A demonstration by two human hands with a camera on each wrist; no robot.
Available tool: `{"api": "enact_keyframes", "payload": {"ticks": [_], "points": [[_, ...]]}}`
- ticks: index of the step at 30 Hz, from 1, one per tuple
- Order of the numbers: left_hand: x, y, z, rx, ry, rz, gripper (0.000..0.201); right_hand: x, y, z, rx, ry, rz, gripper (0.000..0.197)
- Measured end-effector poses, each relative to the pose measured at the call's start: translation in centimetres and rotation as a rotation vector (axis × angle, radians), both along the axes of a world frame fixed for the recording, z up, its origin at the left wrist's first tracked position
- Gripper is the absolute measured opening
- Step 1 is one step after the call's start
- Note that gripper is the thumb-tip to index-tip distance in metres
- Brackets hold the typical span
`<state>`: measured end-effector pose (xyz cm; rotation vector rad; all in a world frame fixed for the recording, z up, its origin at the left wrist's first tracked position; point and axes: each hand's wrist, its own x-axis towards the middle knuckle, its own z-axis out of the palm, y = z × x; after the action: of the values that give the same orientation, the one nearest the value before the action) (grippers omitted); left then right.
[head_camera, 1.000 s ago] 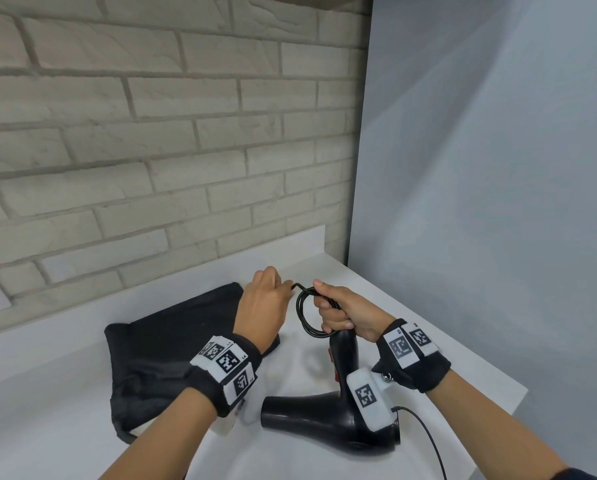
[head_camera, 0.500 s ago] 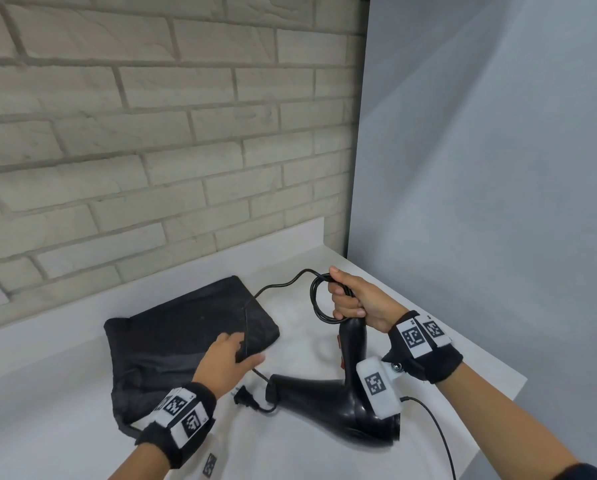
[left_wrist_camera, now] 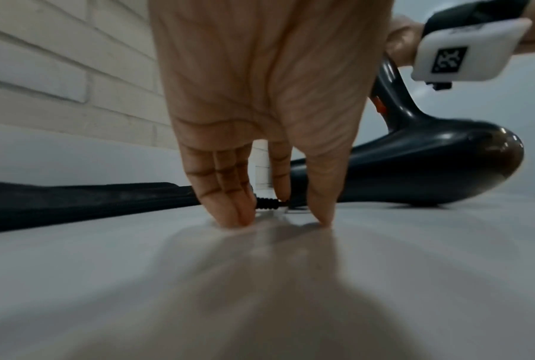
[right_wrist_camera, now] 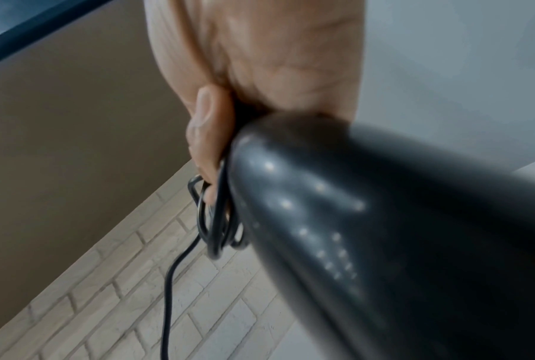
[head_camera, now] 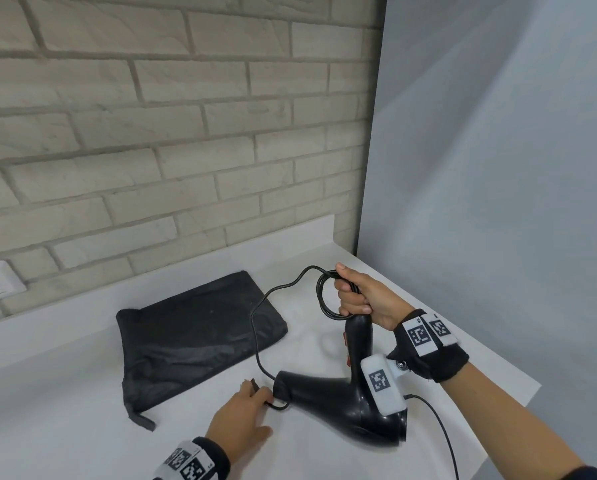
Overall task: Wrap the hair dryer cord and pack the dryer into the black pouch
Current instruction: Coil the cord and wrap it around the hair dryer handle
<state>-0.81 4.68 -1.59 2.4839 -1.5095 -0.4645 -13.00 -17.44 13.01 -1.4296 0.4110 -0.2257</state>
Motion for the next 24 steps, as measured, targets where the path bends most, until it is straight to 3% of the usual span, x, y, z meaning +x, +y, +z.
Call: {"api": "enact_keyframes", "payload": {"ticks": [5,8,11,15,18,24], "points": [[-0.4,-1.0,-0.4,0.077,-0.133,-0.047,0.028,0.1,0.0,0.0,0.005,0.003,-0.002,0.045],[-0.2,-1.3,-0.1,0.027,-0.070,-0.075,0.023,0.0,0.0,0.1,0.004,0.008,-0.006,0.045],[1.2,-1.4,2.1,-0.215,0.117,0.012,0.011,-0.1,-0.1,0.1,0.003,0.006,-0.016,0.045],[3.3,-1.4,7.0,-0.655,0.519,0.277,0.030,0.1,-0.1,0.0,0.007,0.007,-0.017,0.045],[3.8,-2.5,10.0,-0.918,0.818,0.449,0.014,0.2,0.1,0.0,0.017,0.001,-0.005,0.045],[2.8,-6.1,11.1,-1.055,1.228,0.610,0.013,0.1,0.5,0.2,0.038,-0.004,0.025,0.045]]}}
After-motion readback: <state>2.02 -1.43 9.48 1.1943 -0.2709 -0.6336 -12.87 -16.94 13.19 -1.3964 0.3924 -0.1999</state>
